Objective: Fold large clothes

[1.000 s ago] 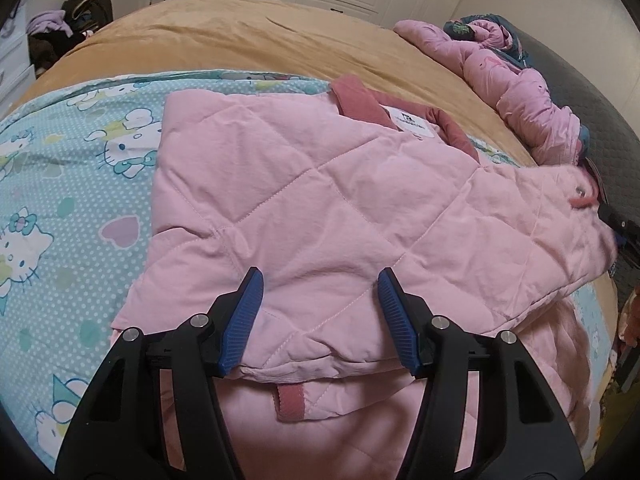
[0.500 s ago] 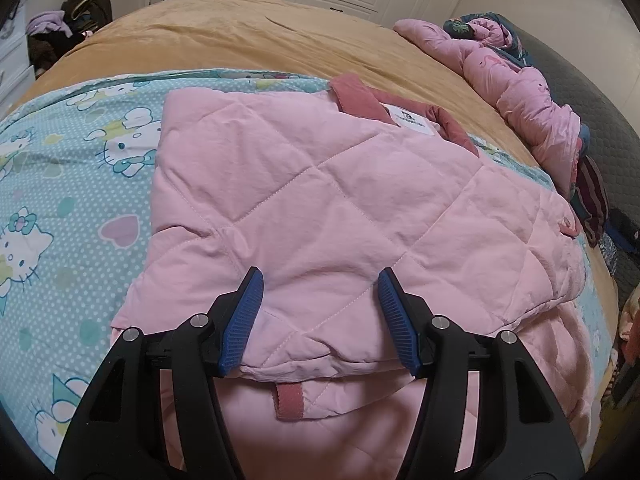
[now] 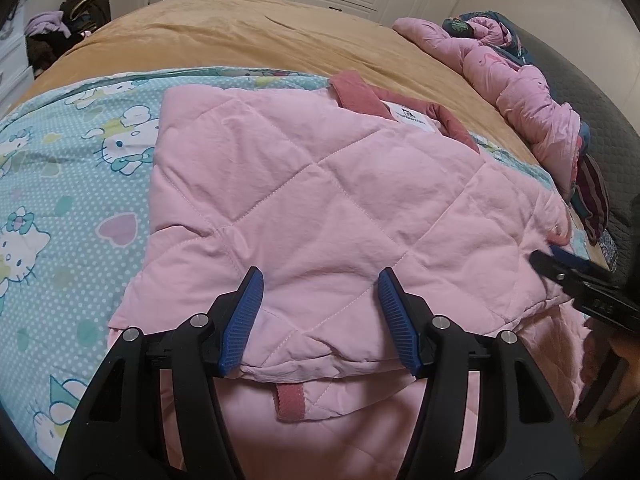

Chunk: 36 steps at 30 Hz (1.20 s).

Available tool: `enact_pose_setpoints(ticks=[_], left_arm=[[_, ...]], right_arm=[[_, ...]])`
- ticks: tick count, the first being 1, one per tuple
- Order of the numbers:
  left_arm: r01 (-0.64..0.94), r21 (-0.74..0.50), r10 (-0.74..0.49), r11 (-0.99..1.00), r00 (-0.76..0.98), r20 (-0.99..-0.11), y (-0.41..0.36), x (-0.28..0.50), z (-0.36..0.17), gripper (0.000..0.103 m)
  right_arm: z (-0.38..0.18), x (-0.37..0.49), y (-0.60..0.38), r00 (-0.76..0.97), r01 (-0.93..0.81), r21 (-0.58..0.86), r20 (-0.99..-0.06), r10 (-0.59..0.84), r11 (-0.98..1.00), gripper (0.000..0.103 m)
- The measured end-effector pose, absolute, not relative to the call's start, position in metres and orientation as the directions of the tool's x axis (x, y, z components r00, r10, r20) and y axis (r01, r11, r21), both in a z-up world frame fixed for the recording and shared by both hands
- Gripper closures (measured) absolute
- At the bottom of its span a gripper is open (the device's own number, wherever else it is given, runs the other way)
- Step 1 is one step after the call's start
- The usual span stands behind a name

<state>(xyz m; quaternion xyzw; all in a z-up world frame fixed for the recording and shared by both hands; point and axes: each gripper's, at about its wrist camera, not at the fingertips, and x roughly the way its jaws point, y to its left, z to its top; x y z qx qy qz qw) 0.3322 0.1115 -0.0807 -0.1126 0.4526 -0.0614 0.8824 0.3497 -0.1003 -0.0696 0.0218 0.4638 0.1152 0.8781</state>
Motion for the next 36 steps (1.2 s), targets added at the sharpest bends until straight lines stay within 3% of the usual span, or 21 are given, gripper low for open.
enact_pose_setpoints(ticks=[7,15,18,23,36], left_arm=[[0.009,-0.246,-0.205,0.969,0.579,-0.789,0.110,0.334,-0.083,0.052],[0.013,-0.245,-0.208,0.969,0.572,-0.793,0.108,0.335,-0.076,0.049],[0.031,-0.255,-0.227,0.966,0.568,-0.791,0.106,0.334,-0.071,0.038],[0.045,-0.236,-0.220,0.971,0.564,-0.796,0.103,0.331,-0.059,0.009],[0.040,-0.184,-0.174,0.982,0.572,-0.801,0.096,0.325,-0.043,0.009]], right_arm=[[-0.086,0.350,-0.092,0.557,-0.188,0.085,-0.811,0.178,0.978,0.019],[-0.062,0.341,-0.098,0.565,-0.186,0.166,-0.789,0.243,0.968,0.014],[-0.053,0.333,-0.099,0.583,-0.201,0.170,-0.771,0.257,0.965,0.011],[-0.043,0.325,-0.105,0.592,-0.204,0.222,-0.747,0.301,0.953,0.005],[-0.027,0.317,-0.107,0.609,-0.195,0.234,-0.732,0.304,0.953,0.004]])
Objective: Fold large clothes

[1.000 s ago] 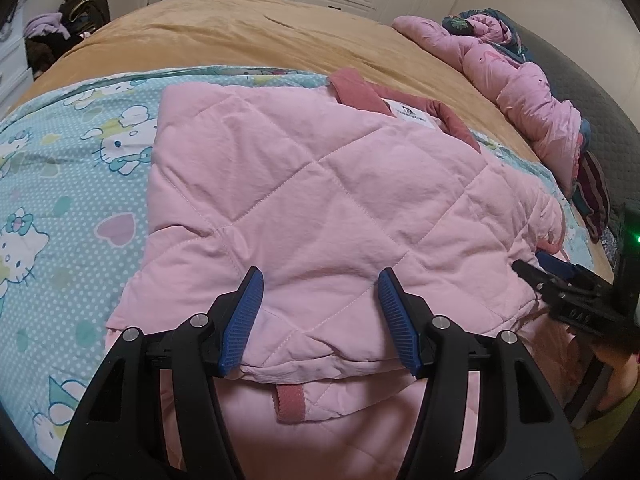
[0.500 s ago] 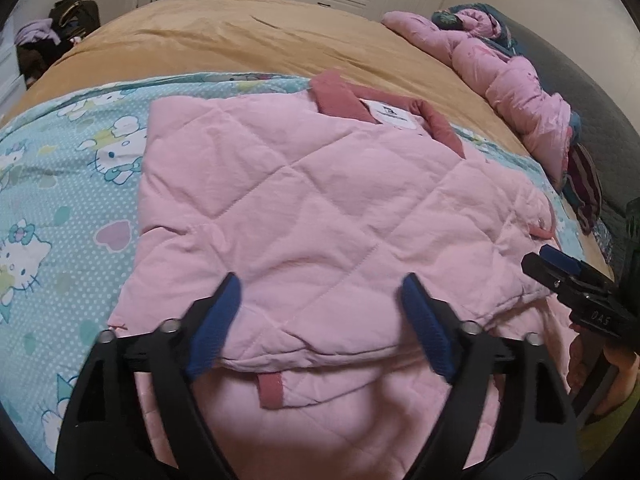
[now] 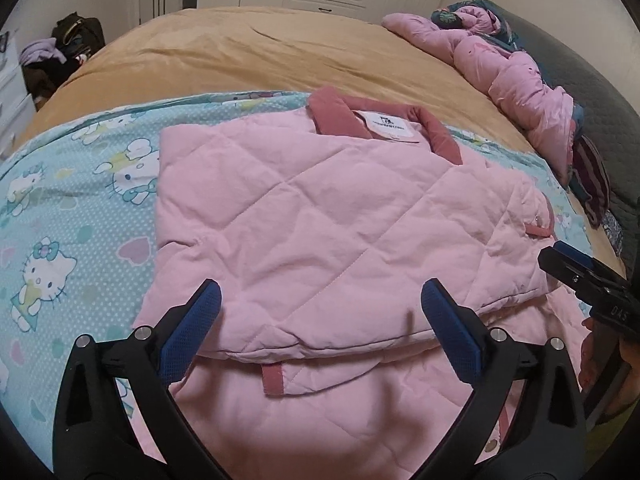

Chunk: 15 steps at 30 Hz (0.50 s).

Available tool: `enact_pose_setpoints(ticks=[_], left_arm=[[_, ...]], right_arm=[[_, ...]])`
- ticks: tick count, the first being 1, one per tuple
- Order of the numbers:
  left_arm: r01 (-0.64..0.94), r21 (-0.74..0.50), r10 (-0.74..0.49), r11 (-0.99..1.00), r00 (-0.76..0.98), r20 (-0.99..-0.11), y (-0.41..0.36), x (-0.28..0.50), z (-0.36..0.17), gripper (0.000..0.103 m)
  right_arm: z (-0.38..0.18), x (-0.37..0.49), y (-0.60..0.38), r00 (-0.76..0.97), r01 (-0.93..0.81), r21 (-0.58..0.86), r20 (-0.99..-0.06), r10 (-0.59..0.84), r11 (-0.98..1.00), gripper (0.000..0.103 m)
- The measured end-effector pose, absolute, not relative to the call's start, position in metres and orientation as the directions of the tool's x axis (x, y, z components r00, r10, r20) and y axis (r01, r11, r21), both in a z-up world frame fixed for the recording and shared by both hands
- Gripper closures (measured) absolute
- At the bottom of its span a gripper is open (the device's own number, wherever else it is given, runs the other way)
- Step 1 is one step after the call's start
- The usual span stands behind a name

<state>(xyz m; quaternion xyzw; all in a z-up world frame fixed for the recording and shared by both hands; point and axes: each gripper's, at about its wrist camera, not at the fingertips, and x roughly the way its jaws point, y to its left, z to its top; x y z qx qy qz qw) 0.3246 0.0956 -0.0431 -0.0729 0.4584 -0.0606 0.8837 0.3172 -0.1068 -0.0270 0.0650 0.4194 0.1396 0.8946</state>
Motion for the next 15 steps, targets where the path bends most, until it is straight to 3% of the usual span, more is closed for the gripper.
enact_pose_setpoints(ticks=[15], left_arm=[[0.054,-0.184,-0.179,0.982,0.601,-0.779,0.083,0.306,-0.013,0.009]], right_arm=[[-0.002,0.296,-0.112,0.631,-0.197,0.244,-0.709,0.313,0.950,0.004]])
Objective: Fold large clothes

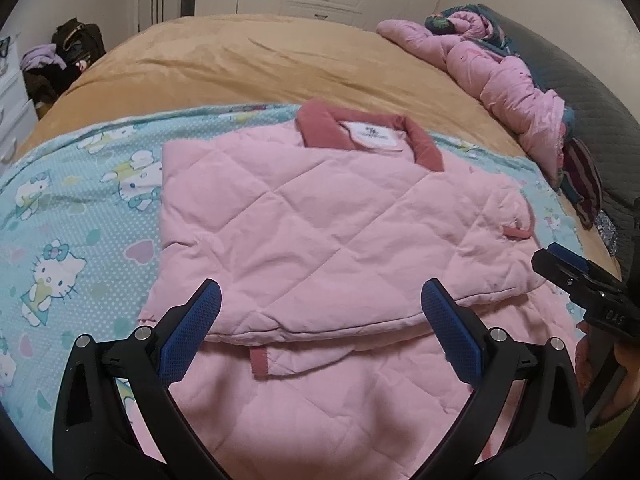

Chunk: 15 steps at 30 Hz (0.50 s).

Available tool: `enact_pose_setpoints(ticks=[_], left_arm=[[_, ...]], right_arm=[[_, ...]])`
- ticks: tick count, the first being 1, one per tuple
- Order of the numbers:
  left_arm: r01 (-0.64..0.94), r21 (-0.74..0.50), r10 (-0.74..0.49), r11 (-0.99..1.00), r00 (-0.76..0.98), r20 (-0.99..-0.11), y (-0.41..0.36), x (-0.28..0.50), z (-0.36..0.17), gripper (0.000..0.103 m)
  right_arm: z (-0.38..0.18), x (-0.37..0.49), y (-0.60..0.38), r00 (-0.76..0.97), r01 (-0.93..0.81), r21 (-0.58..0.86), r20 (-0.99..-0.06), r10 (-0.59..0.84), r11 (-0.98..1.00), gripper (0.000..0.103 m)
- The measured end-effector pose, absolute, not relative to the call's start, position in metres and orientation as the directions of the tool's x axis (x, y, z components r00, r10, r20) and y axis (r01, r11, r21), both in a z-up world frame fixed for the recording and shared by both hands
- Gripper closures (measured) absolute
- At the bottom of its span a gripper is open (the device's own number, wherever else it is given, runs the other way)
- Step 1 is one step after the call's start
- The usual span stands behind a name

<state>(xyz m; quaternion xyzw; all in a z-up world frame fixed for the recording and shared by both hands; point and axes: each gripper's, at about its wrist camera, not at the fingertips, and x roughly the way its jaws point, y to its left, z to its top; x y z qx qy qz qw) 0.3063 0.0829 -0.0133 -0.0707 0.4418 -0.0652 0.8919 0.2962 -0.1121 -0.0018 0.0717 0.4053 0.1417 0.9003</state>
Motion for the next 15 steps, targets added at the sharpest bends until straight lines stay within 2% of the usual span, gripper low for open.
enact_pose_setpoints(ticks=[15], left_arm=[[0.086,-0.151,-0.169,0.985,0.679,-0.714,0.073,0.273,0.032,0.009]], right_arm=[[0.041,0.259,-0.128,0.682,-0.202,0.260,-0.654,0.326,0.944,0.004]])
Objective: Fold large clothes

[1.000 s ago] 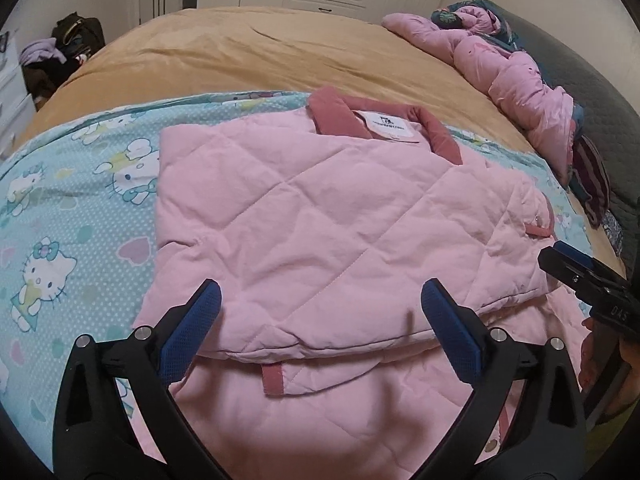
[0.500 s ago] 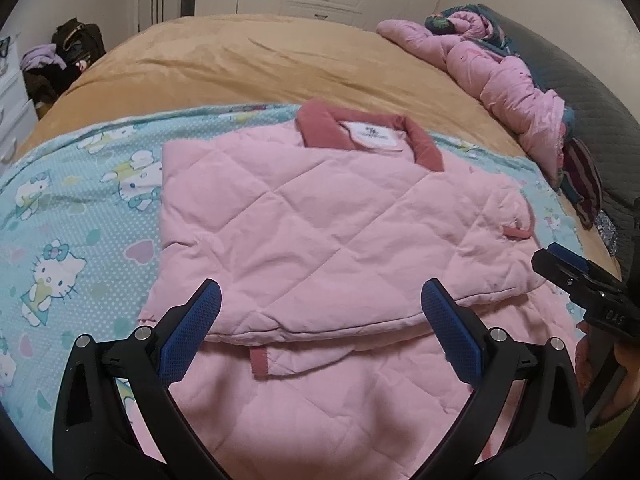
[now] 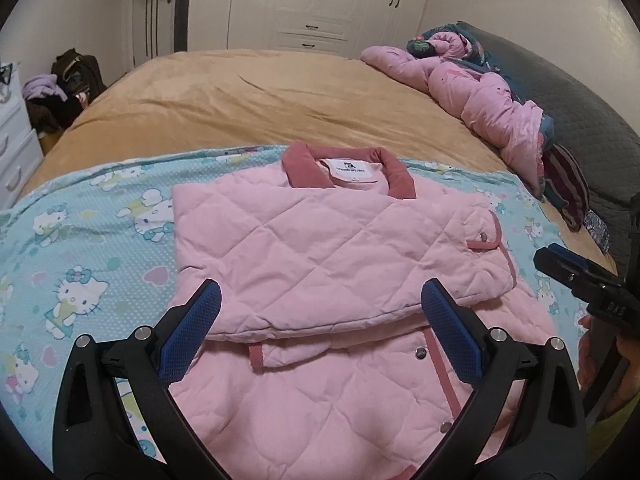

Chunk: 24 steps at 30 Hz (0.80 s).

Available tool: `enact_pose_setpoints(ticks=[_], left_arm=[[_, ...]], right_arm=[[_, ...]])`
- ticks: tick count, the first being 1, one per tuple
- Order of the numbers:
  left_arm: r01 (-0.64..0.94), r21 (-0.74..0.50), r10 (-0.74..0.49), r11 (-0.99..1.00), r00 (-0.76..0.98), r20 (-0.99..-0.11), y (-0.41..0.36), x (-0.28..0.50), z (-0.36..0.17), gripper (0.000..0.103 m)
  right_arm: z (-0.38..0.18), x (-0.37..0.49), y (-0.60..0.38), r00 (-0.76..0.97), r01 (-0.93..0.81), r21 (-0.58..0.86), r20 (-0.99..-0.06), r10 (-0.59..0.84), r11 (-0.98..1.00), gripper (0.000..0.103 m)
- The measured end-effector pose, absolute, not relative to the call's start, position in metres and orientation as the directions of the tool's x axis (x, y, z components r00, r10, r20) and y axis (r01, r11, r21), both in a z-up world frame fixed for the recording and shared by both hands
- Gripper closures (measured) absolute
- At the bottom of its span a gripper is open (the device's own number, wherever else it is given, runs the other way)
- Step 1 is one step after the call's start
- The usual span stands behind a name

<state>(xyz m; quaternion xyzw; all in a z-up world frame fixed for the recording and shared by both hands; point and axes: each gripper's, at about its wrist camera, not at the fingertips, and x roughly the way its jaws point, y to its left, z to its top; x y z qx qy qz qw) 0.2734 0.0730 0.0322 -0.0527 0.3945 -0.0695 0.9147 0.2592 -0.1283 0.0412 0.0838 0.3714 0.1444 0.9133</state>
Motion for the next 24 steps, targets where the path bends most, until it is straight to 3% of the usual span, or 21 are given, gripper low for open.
enact_pose_setpoints(ticks=[12,24], left_arm=[[0.046,-0.212,-0.182,0.976,0.707,-0.683,0.076,0.227,0.051,0.009],[0.071,-0.180,-0.174,0.981,0.731,-0.660,0.052,0.184,0.077,0.009]], right_arm=[[0.071,0.224,-0.143,0.707,-0.230,0.278,-0.611,0.356,0.933,0.004],[0.098,0.174,-0.156,0.736,-0.265,0.268,-0.565,0.374,0.926,0.004]])
